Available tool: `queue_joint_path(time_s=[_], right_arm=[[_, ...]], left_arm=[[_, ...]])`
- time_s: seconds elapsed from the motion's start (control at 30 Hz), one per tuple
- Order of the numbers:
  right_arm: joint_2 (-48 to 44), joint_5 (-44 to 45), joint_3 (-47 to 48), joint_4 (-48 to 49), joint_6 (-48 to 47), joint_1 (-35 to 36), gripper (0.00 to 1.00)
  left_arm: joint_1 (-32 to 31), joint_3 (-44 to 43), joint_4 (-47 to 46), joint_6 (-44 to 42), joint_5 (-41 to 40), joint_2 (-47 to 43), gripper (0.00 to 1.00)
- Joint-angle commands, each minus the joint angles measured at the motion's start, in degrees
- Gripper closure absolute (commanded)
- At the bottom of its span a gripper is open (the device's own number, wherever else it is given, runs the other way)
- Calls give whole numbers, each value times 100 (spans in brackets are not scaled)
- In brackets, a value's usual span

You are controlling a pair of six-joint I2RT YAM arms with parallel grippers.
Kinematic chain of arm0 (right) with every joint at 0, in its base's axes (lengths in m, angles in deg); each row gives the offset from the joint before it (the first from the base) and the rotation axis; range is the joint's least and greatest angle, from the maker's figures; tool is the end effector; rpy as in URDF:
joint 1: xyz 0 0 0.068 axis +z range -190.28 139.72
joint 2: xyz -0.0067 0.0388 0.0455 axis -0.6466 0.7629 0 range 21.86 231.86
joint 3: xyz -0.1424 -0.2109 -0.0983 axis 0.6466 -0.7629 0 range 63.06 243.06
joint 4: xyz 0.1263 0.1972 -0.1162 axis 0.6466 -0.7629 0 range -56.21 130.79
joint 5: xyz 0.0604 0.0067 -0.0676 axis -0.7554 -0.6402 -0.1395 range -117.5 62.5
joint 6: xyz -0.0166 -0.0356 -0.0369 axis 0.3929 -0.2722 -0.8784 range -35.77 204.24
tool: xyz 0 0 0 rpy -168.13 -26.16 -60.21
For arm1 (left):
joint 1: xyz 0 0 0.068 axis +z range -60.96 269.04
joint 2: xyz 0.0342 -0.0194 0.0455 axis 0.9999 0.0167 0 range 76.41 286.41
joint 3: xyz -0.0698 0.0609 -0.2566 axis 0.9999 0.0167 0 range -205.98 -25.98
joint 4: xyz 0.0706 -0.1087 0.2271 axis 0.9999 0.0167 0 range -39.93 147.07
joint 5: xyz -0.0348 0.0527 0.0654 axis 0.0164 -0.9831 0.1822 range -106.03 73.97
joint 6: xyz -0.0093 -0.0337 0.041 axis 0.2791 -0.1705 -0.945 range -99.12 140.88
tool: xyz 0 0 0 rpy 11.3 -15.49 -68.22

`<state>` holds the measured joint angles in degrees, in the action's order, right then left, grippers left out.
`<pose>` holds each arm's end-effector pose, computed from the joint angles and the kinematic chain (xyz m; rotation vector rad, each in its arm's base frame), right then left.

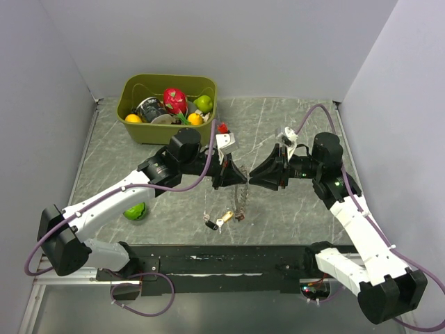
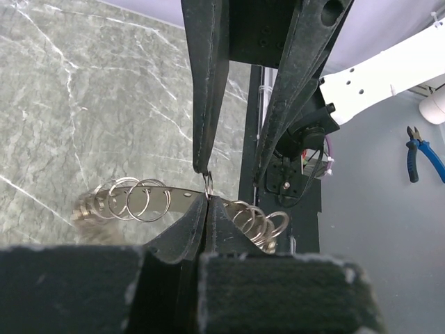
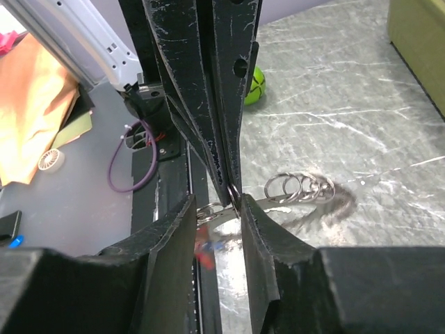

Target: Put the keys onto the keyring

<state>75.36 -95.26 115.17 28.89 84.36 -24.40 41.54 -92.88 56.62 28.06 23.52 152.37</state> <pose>0.1780 0.0848 0.3597 -1.0684 1.4775 1.2481 0.1893 -0.2403 0.3630 1.1493 1.6156 -1.2777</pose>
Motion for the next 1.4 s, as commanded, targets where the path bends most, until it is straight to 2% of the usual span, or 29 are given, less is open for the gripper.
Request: queue_joint_path(time_s=[0.0,0.1,0.2,0.23,0.5,0.6,0.7,0.8,0.9,1.03,1.13,1.23,1.37], right_arm=[[56,132,-61,100,-30,29,60],[82,176,-70,135,-21,38,59],[39,395,-70,92,-21,47,52],[12,431,-70,91,-30,38,46],[-41,528,-53,39,-82,38,43],[12,431,-61,109,-30,38,46],[12,352,-88,223,118,38,59],[3,317,-62,241,120,38,67],[47,220,-18,250,137,38,67],[64,115,-9,337,190,29,76],[21,27,-17,434,287,38,77],[-6,-8,0,461,331,38,74],[20,-61,0,488,349,29,58]], left_arm=[[-118,-395,-549,64,229,-108,99],[-127,-395,-558,64,246,-117,99],[-136,-412,-497,21,220,-117,99],[-136,-421,-470,12,202,-117,99],[-154,-412,-417,-41,211,-108,99],[-162,-412,-417,-59,228,-108,99],[-154,-456,-365,-85,237,-82,99],[-154,-474,-312,-111,237,-55,99],[-162,-465,-294,-147,237,-47,99],[-162,-491,-259,-173,246,-20,99],[-154,-500,-215,-199,272,6,99],[-162,-500,-206,-208,308,32,99],[-162,-491,-267,-173,351,41,99]])
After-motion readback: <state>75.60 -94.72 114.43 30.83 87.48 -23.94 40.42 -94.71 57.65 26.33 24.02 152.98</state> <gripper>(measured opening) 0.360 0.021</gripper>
